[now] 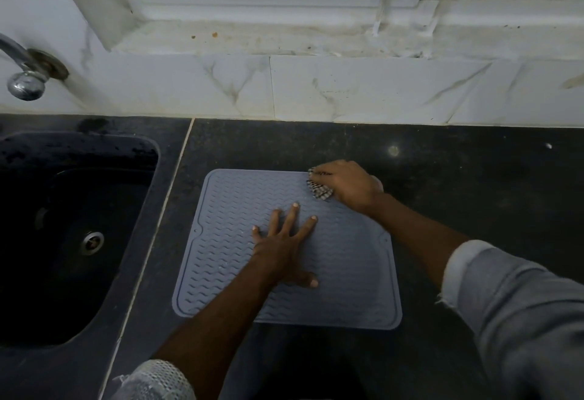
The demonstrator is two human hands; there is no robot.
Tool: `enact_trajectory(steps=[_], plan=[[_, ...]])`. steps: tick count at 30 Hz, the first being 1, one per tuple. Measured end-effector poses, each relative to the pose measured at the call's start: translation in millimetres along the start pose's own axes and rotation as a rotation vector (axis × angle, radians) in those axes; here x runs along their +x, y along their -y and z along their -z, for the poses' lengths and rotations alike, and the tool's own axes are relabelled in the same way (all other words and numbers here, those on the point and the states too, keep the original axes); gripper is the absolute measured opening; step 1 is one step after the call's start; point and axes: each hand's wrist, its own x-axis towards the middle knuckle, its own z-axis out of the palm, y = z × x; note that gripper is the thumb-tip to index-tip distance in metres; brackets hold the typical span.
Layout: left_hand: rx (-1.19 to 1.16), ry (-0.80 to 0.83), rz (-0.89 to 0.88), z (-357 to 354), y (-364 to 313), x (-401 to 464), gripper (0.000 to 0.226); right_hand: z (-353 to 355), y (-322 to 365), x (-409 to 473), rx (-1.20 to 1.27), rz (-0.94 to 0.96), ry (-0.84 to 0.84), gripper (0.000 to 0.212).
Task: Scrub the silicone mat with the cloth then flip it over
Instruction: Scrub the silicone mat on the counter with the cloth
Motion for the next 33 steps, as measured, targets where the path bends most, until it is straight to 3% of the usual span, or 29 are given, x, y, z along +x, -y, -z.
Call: enact_trajectory(steps=[4,10,17,25,29,33], plan=[[0.005,-0.002,0.010,-2.2,0.9,1.7,0.130,-9.5,5.6,-5.0,-0.031,0.017,0.083,0.050],[-0.015,-0.031,-0.009,-5.3,2.3,3.5,0.130,1.1,-25.6,-27.9,-0.107,0.016,0.073,0.046],[-0.007,-0.036,-0.007,-7.8,4.2,4.8,0.130,-8.1,29.4,14.1,-0.059,0.103,0.050,0.045],[-0.016,-0.038,-0.010,-6.0,1.6,2.5,0.129,0.2,-19.9,-25.8,-0.122,0.094,0.111,0.045],[-0.014,-0.022,-0.004,-3.1,0.9,0.7,0.129,3.8,13.7,9.6,-0.010,0.096,0.027,0.044],[-0.015,-0.026,-0.002,-4.2,1.7,0.3,0.128,-6.6,35.4,27.4,-0.057,0.140,0.063,0.043]])
